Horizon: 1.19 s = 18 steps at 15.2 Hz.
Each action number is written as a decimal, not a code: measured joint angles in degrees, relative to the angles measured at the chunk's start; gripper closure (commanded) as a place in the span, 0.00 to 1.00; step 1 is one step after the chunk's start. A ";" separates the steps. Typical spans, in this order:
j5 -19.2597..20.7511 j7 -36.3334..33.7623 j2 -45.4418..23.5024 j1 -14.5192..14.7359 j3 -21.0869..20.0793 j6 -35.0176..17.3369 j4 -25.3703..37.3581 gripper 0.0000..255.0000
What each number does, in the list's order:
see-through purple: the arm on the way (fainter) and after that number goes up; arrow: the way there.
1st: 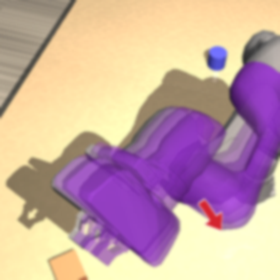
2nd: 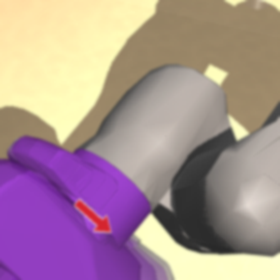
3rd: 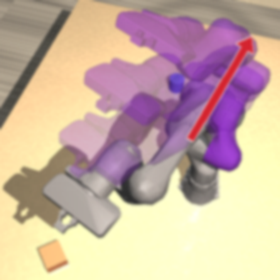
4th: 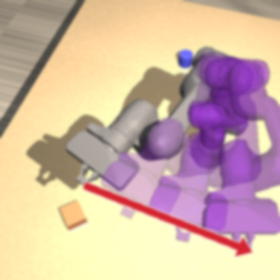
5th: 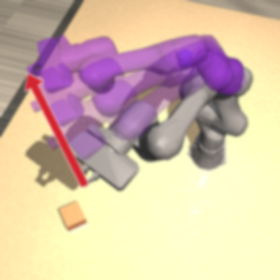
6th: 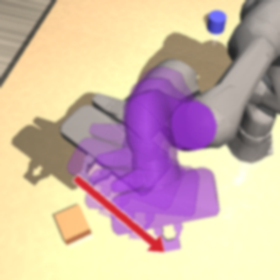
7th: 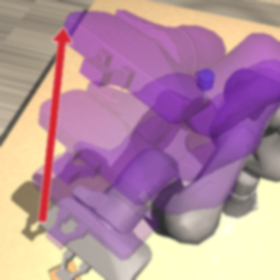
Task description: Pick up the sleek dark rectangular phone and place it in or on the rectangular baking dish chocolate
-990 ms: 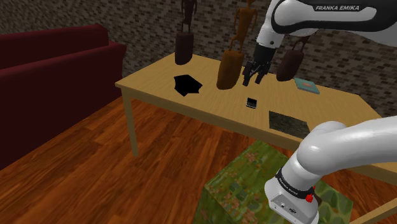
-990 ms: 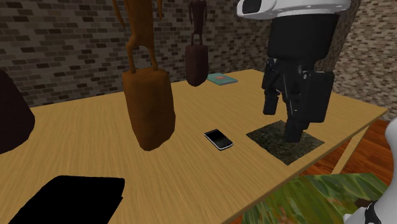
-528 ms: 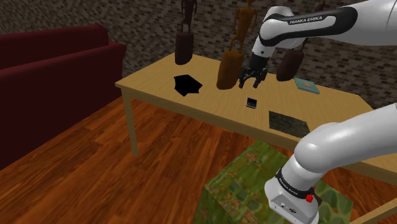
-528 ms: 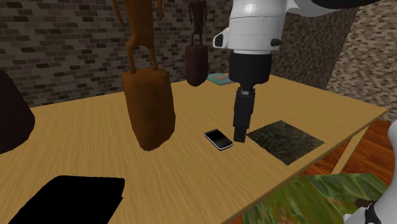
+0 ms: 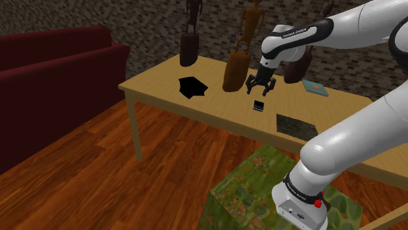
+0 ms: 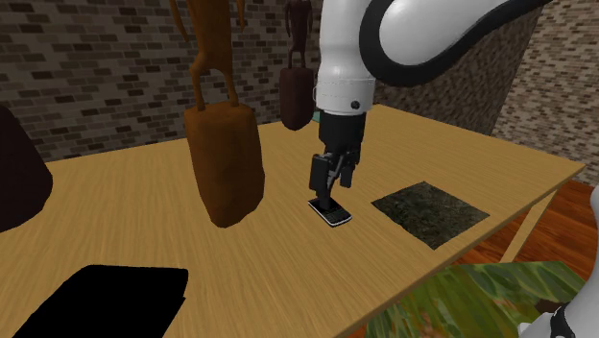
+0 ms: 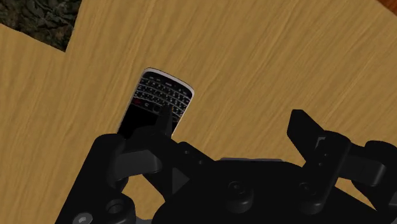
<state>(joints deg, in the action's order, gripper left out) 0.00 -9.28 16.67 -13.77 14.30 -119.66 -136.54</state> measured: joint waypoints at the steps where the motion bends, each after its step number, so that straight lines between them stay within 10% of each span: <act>1: -0.25 -0.73 -1.67 -0.54 0.58 -1.06 0.62 0.00; 18: -4.42 -4.12 -15.38 -4.41 4.99 -14.39 0.63 0.00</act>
<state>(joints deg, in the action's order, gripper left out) -4.42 -13.41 1.29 -18.18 19.29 -134.05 -135.92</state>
